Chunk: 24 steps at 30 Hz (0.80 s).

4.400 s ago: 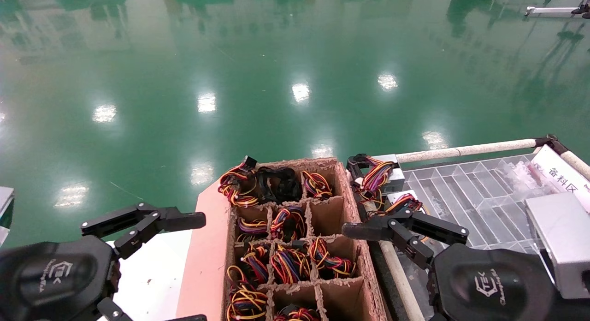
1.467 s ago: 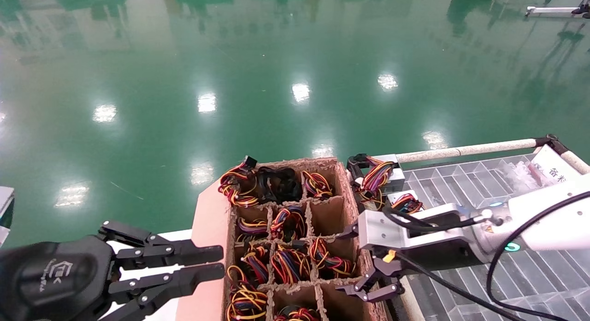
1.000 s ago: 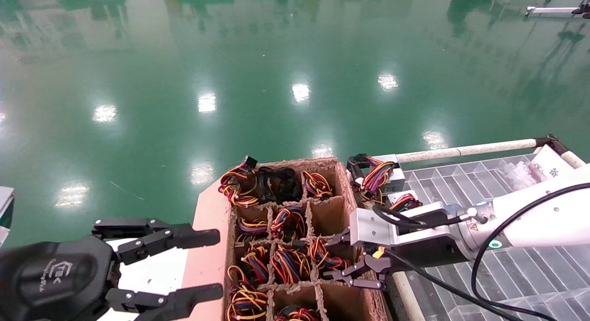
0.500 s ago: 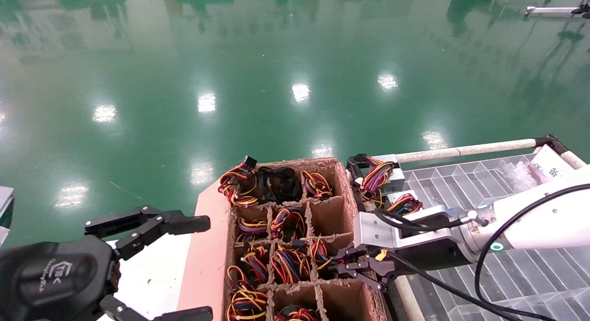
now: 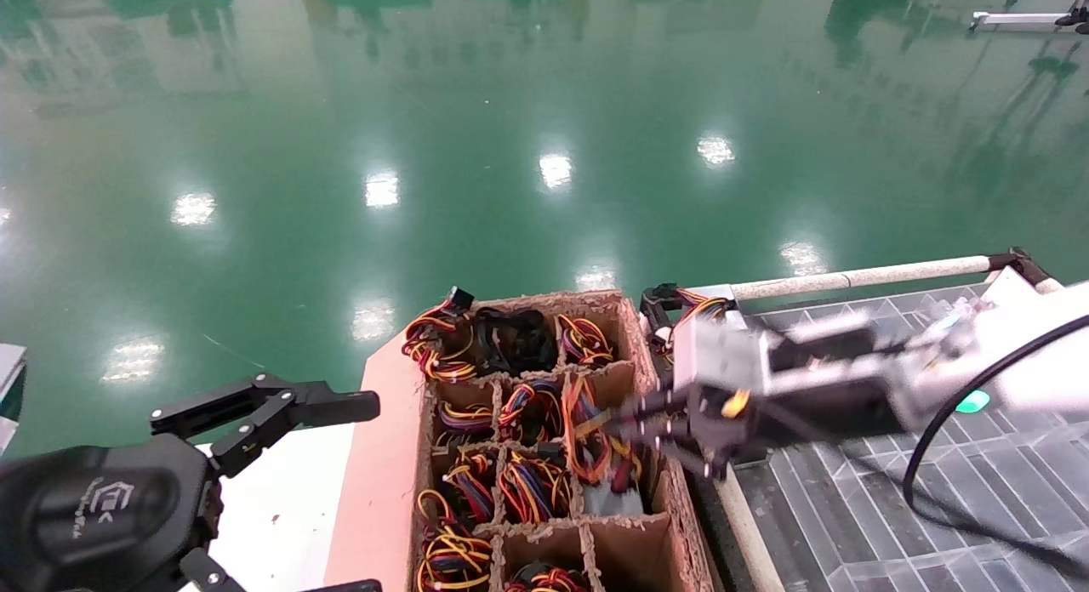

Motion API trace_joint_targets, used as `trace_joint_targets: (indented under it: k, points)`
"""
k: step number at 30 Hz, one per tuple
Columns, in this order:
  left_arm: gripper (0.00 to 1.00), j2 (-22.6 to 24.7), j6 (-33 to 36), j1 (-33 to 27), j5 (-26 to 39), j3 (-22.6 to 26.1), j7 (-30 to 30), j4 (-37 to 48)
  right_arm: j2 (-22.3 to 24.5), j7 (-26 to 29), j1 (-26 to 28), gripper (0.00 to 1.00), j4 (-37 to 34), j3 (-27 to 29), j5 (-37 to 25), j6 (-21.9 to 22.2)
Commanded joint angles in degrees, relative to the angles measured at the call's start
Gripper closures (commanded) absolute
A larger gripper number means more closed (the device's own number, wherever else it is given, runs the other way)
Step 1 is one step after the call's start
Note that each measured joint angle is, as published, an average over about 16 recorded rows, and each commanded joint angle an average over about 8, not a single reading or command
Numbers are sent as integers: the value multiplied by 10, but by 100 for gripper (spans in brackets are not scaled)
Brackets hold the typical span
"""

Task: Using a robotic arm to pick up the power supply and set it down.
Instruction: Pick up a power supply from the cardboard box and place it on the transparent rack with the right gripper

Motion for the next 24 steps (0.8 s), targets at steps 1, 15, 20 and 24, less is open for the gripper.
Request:
trace_joint_targets:
  k: [1,15,20,24]
  points:
    - [0,0,0,0,0,0,0,0,10,9,8,100,17,10,13,-2]
    - [0,0,0,0,0,0,0,0,136,93,107,100,197,99,45,24]
    - [0,0,0,0,0,0,0,0,190,125,148,100,236,114,27,11]
    - [0,0,0,0,0,0,0,0,228,140,175,100,239,114,17,-23]
